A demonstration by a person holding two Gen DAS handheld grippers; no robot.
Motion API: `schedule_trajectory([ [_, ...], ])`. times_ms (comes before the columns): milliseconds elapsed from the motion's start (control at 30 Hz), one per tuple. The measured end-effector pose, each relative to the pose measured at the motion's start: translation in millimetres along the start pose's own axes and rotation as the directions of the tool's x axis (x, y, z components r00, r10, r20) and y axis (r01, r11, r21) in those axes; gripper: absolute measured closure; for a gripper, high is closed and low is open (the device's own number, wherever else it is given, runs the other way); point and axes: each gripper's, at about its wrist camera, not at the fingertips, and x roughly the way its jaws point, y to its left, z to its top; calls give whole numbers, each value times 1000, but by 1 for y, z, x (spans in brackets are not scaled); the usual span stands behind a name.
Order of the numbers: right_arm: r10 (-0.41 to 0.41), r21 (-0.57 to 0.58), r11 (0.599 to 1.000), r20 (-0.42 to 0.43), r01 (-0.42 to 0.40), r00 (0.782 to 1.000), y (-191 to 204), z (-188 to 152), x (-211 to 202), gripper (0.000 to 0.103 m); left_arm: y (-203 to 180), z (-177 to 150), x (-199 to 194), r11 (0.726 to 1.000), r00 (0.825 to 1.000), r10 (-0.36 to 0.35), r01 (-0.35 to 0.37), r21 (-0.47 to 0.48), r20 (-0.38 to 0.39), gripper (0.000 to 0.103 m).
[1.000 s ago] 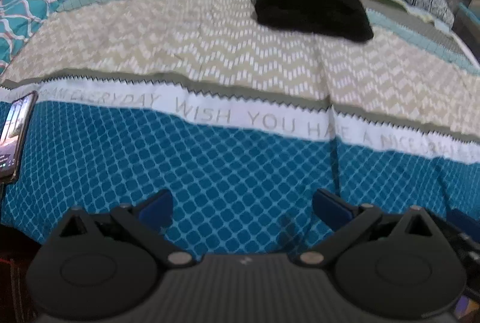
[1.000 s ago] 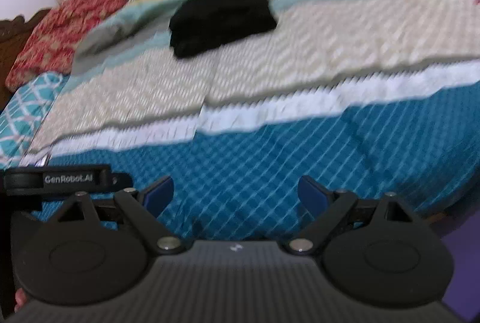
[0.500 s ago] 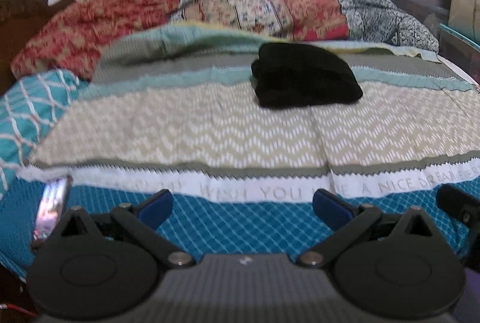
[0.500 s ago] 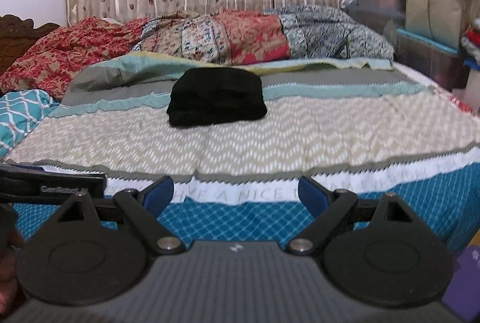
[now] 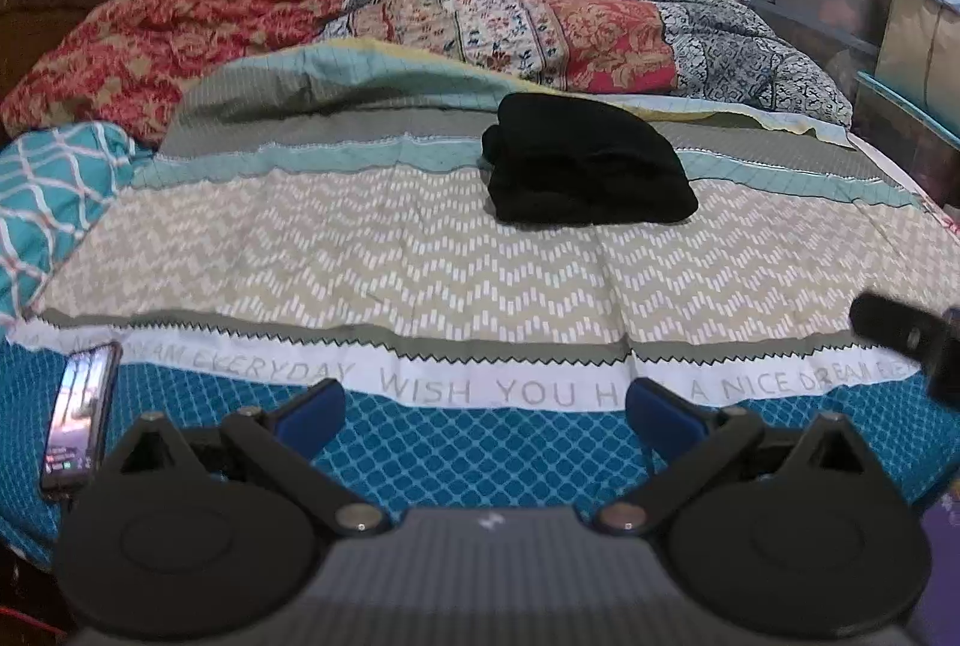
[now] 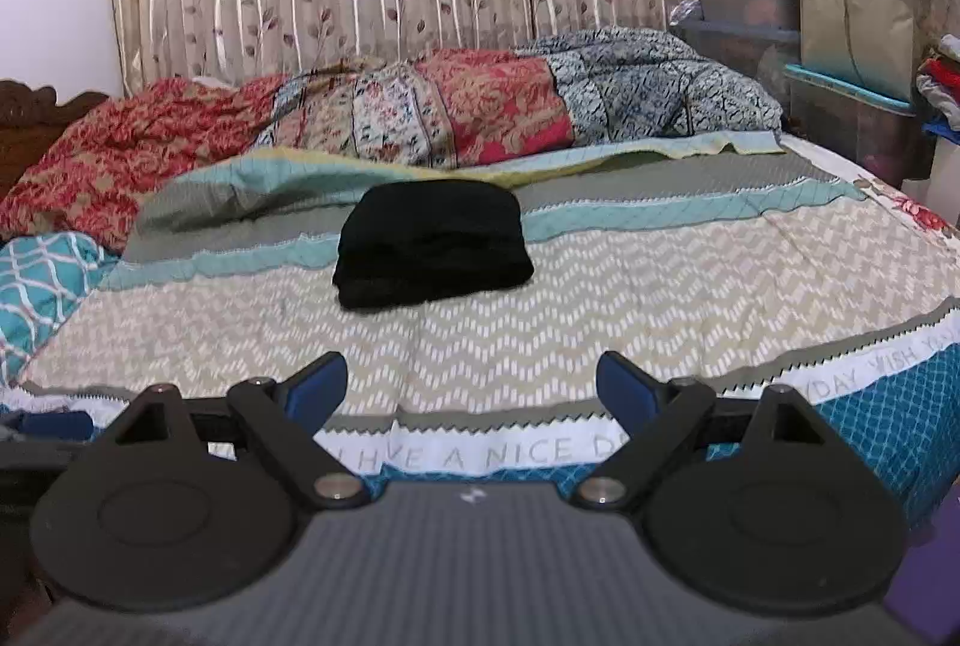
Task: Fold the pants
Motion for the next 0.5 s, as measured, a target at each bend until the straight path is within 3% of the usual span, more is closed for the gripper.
schedule_trajectory([
  [267,14,2,1000,-34,-14,999,7,-5,2,11,8,0,1,999,999,38,-38,-5,-2,0],
  [500,26,11,1000,-51,-25,998,7,-8,1,11,8,-1,10,997,995,82,-82,5,-55,0],
])
